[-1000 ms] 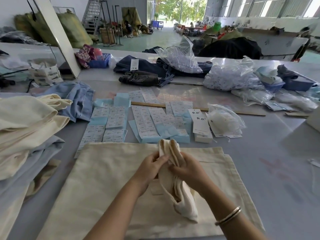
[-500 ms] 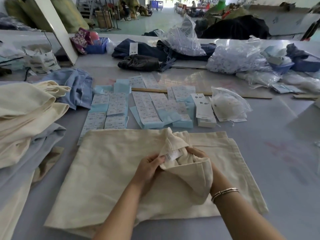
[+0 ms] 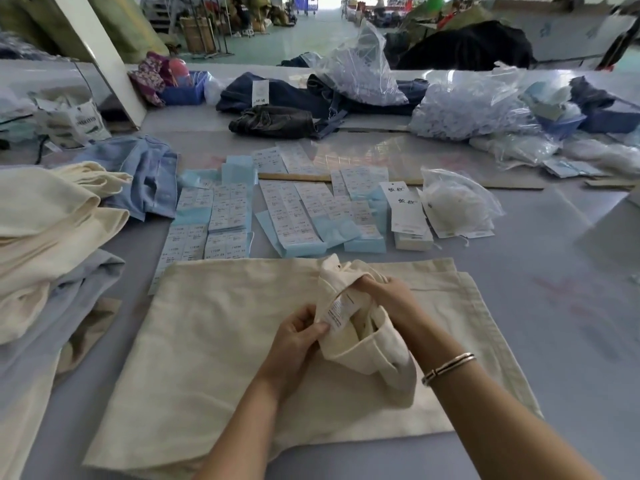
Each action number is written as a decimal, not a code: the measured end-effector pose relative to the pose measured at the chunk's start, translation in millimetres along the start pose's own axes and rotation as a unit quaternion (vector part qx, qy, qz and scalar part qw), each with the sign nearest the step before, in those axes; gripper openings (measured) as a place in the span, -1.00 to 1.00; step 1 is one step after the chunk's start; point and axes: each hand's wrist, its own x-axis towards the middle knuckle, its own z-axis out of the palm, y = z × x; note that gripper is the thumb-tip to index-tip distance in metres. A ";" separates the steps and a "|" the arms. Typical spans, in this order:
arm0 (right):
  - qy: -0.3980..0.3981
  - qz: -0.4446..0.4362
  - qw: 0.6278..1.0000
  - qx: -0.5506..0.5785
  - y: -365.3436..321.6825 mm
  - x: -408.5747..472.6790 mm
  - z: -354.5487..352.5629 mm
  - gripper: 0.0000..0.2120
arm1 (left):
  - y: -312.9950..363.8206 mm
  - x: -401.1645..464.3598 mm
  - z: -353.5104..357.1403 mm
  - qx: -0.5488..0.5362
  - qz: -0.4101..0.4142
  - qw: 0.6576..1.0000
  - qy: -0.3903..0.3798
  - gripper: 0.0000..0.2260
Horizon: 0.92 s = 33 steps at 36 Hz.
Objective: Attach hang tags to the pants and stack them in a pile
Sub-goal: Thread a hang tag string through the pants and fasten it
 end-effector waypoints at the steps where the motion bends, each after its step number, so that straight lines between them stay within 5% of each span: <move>1: -0.001 -0.003 1.000 0.001 -1.5 1.7 0.2 -0.80 | -0.3 -0.4 -0.4 -0.004 0.003 1.000 -0.009 -0.85; 14: -0.009 0.007 0.999 -0.038 -0.9 8.4 1.4 -0.81 | -4.5 0.2 -2.8 0.007 0.004 1.000 -0.015 -0.82; 20: -0.054 -0.064 0.973 -0.216 4.6 6.3 7.7 -0.73 | 0.4 0.7 0.4 -0.045 0.000 0.999 -0.020 -0.51; 25: -0.058 -0.069 0.966 -0.241 3.6 7.6 8.4 -0.71 | -5.3 2.6 -0.8 -0.005 0.007 0.999 0.049 -0.62; 33: -0.038 -0.023 0.986 -0.160 6.4 11.5 -2.7 -0.76 | -5.5 0.9 1.9 0.036 0.025 0.999 0.025 -0.72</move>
